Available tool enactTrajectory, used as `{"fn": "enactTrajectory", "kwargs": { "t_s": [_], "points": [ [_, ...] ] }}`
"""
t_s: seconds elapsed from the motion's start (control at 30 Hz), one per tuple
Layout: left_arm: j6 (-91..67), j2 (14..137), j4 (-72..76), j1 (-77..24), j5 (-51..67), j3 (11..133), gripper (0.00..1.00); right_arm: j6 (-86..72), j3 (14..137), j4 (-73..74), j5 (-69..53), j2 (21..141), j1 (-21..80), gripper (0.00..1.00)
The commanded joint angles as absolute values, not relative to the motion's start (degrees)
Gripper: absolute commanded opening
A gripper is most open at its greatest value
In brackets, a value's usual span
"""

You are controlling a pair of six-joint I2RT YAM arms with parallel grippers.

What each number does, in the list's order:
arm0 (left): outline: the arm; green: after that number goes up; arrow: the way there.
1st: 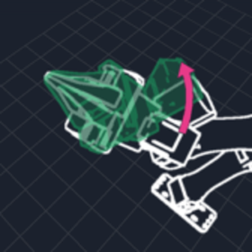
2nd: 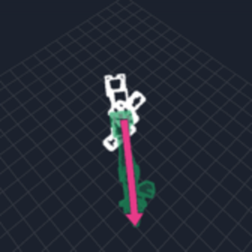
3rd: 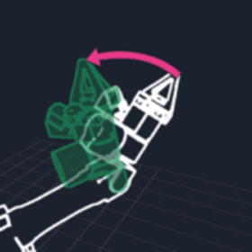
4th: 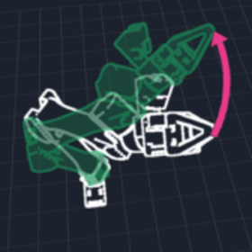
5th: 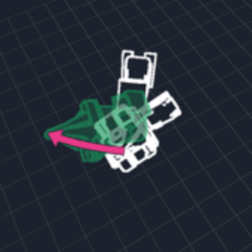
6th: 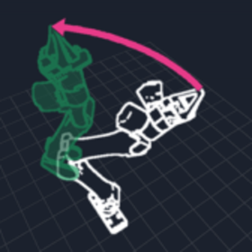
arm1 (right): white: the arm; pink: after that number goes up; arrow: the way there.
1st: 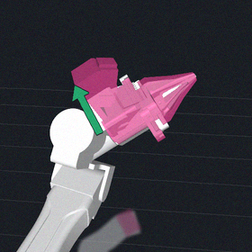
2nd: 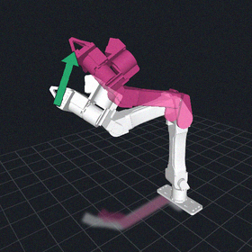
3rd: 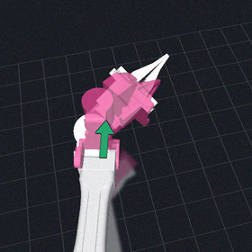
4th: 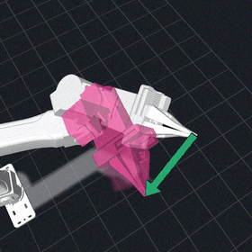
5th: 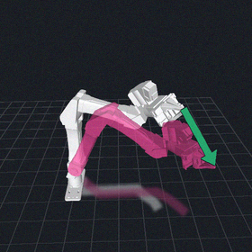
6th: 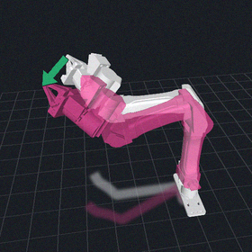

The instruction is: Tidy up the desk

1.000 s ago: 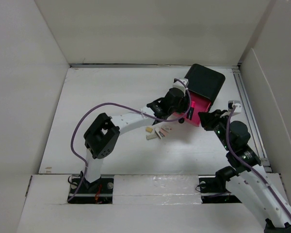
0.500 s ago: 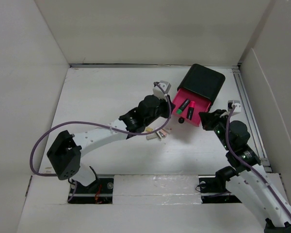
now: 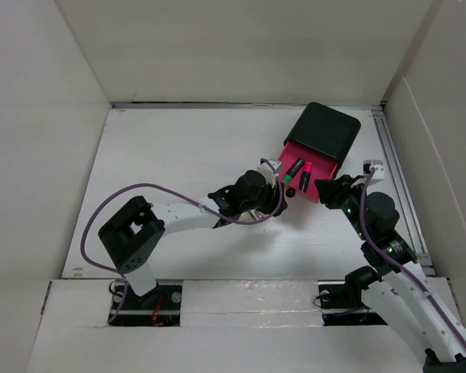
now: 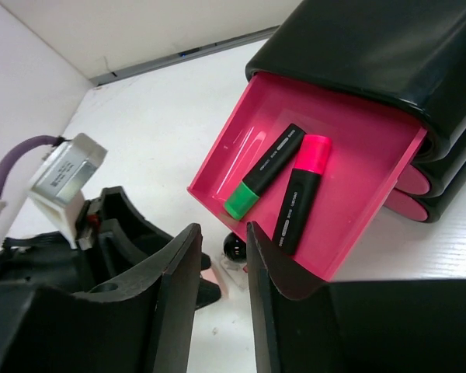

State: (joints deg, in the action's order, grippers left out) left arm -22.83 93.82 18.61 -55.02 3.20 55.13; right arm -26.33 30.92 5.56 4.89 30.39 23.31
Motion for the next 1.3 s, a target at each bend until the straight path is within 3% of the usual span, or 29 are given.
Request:
{"fn": "enactTrajectory", "kwargs": {
  "t_s": [0.0,0.33,0.43,0.57,0.73,0.87,1.27],
  "points": [
    [-22.8,96.0,23.0,-55.3,7.0,59.5,0.46,-25.8,31.0,3.1,5.0,30.0,23.7,0.36],
    [-21.5,101.9,22.9,-55.3,6.1,66.2,0.45,-25.6,31.3,3.0,4.9,30.3,23.7,0.35],
    [-21.4,102.6,22.9,-55.3,4.8,67.1,0.38,-25.5,32.0,3.4,4.7,30.1,23.7,0.28],
    [-20.9,103.2,22.1,-55.3,4.0,67.9,0.27,-25.3,34.2,5.1,3.3,29.0,23.7,0.09],
    [-20.9,103.4,22.1,-55.3,3.6,68.3,0.12,-25.5,37.5,7.3,0.9,26.7,23.7,0.0],
    [-20.8,103.1,22.3,-55.3,3.5,69.3,0.03,-25.1,42.8,9.7,0.5,24.8,23.7,0.0],
    [-20.2,103.4,22.0,-55.3,3.1,73.2,0.0,-24.9,48.8,7.2,-4.2,17.3,23.7,0.0]
  ]
}}
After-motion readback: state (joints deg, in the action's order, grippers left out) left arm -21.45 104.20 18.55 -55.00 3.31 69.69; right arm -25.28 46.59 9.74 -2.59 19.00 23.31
